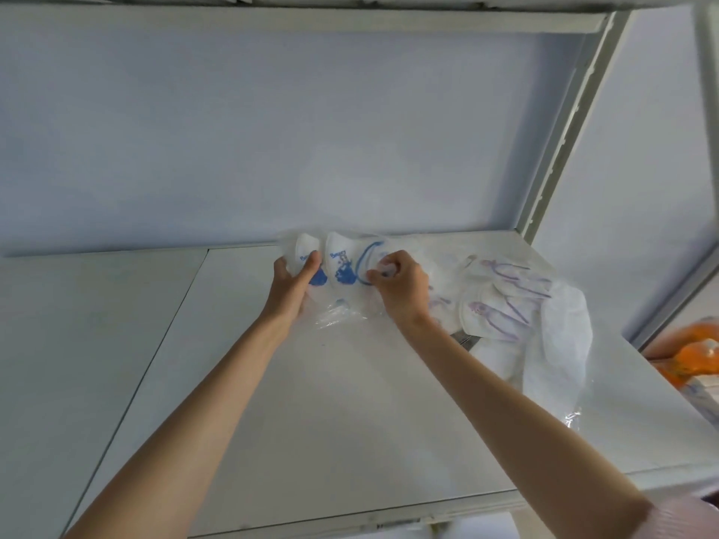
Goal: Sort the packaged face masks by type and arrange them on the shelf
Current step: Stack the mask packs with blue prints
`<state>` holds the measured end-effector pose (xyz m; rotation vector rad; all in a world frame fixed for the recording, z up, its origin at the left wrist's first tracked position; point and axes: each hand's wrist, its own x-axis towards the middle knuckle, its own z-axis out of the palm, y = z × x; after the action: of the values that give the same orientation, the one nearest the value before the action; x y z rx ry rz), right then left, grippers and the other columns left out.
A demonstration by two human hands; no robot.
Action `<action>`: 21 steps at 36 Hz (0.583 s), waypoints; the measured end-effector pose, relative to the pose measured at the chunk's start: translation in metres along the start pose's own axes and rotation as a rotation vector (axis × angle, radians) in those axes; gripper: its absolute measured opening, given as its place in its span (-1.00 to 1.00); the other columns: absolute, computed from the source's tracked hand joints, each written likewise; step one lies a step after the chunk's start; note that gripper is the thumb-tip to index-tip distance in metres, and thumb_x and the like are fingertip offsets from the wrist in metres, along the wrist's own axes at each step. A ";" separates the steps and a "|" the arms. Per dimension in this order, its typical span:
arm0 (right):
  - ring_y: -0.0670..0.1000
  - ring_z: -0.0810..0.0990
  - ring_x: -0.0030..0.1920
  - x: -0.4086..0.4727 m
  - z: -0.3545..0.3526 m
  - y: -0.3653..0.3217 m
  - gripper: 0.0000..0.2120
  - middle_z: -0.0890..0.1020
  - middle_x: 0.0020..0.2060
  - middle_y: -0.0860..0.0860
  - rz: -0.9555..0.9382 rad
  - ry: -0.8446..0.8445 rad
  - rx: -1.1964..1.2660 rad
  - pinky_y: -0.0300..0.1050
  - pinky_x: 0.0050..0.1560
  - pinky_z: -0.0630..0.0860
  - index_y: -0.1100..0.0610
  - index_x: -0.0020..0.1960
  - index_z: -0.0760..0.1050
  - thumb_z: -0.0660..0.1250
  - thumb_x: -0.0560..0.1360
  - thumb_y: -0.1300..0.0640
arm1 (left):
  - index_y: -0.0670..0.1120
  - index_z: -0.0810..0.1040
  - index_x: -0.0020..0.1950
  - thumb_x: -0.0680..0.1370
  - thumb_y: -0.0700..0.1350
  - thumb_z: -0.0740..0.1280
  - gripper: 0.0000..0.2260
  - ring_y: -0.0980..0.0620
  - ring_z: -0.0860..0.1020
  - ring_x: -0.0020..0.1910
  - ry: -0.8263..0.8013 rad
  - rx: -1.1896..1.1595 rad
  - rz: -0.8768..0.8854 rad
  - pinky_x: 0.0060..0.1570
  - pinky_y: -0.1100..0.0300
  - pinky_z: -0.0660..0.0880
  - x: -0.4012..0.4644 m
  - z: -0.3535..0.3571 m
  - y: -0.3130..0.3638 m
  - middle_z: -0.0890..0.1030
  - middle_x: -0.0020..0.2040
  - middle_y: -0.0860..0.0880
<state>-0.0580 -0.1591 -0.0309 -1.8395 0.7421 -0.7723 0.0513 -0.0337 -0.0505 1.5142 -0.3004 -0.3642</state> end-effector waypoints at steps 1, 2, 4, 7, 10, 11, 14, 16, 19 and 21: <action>-0.08 0.45 -0.27 -0.002 0.003 -0.001 -0.85 0.51 -0.29 -0.10 -0.017 -0.020 -0.001 -0.23 -0.32 0.32 0.13 -0.09 0.48 0.43 0.39 0.22 | -0.04 0.33 0.24 0.49 0.13 0.41 -0.54 0.07 0.58 -0.13 -0.004 -0.003 0.000 -0.26 0.17 0.49 0.000 -0.002 0.000 0.59 -0.03 0.00; -0.08 0.44 -0.27 -0.002 0.006 -0.001 -0.84 0.50 -0.30 -0.11 -0.022 -0.056 0.004 -0.25 -0.35 0.33 0.12 -0.10 0.47 0.43 0.39 0.21 | -0.07 0.34 0.25 0.48 0.08 0.44 -0.53 0.05 0.60 -0.11 0.000 -0.006 0.004 -0.22 0.11 0.54 -0.001 -0.003 -0.001 0.60 0.00 -0.03; -0.07 0.44 -0.30 -0.001 0.010 -0.001 -0.84 0.50 -0.33 -0.08 -0.004 -0.119 0.028 -0.25 -0.36 0.35 0.10 -0.15 0.46 0.45 0.39 0.15 | -0.13 0.34 0.29 0.47 -0.04 0.48 -0.51 0.03 0.62 -0.09 0.020 -0.020 0.011 -0.08 0.04 0.58 0.000 -0.006 -0.003 0.60 0.05 -0.09; -0.05 0.45 -0.33 0.017 0.004 -0.002 -0.72 0.54 -0.38 0.00 0.027 -0.087 0.058 -0.14 -0.27 0.36 0.16 -0.23 0.52 0.40 0.46 -0.04 | -0.12 0.34 0.29 0.47 -0.08 0.48 -0.51 0.08 0.60 -0.13 0.052 -0.012 0.014 -0.12 0.12 0.56 0.002 -0.013 -0.004 0.59 0.04 -0.07; 0.09 0.52 -0.16 0.051 -0.012 0.001 -0.59 0.59 -0.26 0.14 -0.019 0.047 -0.268 -0.04 -0.12 0.37 0.14 -0.33 0.49 0.23 0.53 -0.15 | -0.11 0.32 0.30 0.48 -0.09 0.46 -0.52 0.11 0.58 -0.14 0.091 -0.011 0.015 -0.15 0.18 0.50 0.006 -0.023 -0.006 0.58 0.09 -0.08; 0.13 0.51 -0.02 0.062 -0.018 0.005 -0.60 0.60 -0.13 0.14 -0.028 0.063 -0.488 -0.02 -0.02 0.35 0.10 -0.28 0.52 0.18 0.53 -0.16 | -0.10 0.32 0.30 0.48 -0.10 0.46 -0.52 0.11 0.58 -0.13 0.104 -0.015 0.013 -0.13 0.17 0.50 0.007 -0.028 -0.007 0.58 0.11 -0.10; 0.18 0.34 0.31 0.086 -0.025 0.021 -0.36 0.46 0.28 0.15 0.073 -0.126 -0.950 0.10 0.28 0.21 0.15 0.13 0.58 0.09 0.49 -0.36 | -0.10 0.31 0.29 0.48 -0.09 0.46 -0.53 0.09 0.61 -0.10 0.129 -0.006 0.006 -0.19 0.22 0.51 0.009 -0.040 -0.008 0.58 0.15 -0.12; 0.19 0.29 0.38 0.092 -0.025 0.029 -0.22 0.40 0.36 0.15 0.143 -0.235 -1.061 0.13 0.36 0.14 0.15 0.30 0.47 0.07 0.43 -0.46 | -0.09 0.31 0.28 0.49 -0.09 0.46 -0.53 0.08 0.62 -0.09 0.147 0.004 -0.003 -0.29 0.28 0.49 0.009 -0.048 -0.011 0.59 0.15 -0.12; 0.17 0.33 0.36 0.098 -0.025 0.034 -0.25 0.43 0.33 0.14 0.157 -0.242 -1.053 0.12 0.36 0.15 0.16 0.30 0.44 0.17 0.42 -0.42 | -0.07 0.30 0.27 0.48 -0.07 0.47 -0.52 0.06 0.63 -0.08 0.163 0.017 -0.006 -0.27 0.24 0.50 0.011 -0.057 -0.013 0.59 0.15 -0.11; 0.17 0.36 0.35 0.103 -0.027 0.035 -0.31 0.47 0.30 0.15 0.184 -0.199 -0.975 0.14 0.39 0.13 0.18 0.26 0.45 0.28 0.41 -0.35 | -0.08 0.30 0.28 0.48 -0.07 0.47 -0.51 0.07 0.63 -0.08 0.171 0.020 -0.007 -0.27 0.24 0.51 0.011 -0.061 -0.014 0.59 0.15 -0.11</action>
<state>-0.0207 -0.2648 -0.0356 -2.5903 1.2662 -0.0595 0.0860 0.0166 -0.0669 1.5558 -0.1644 -0.2356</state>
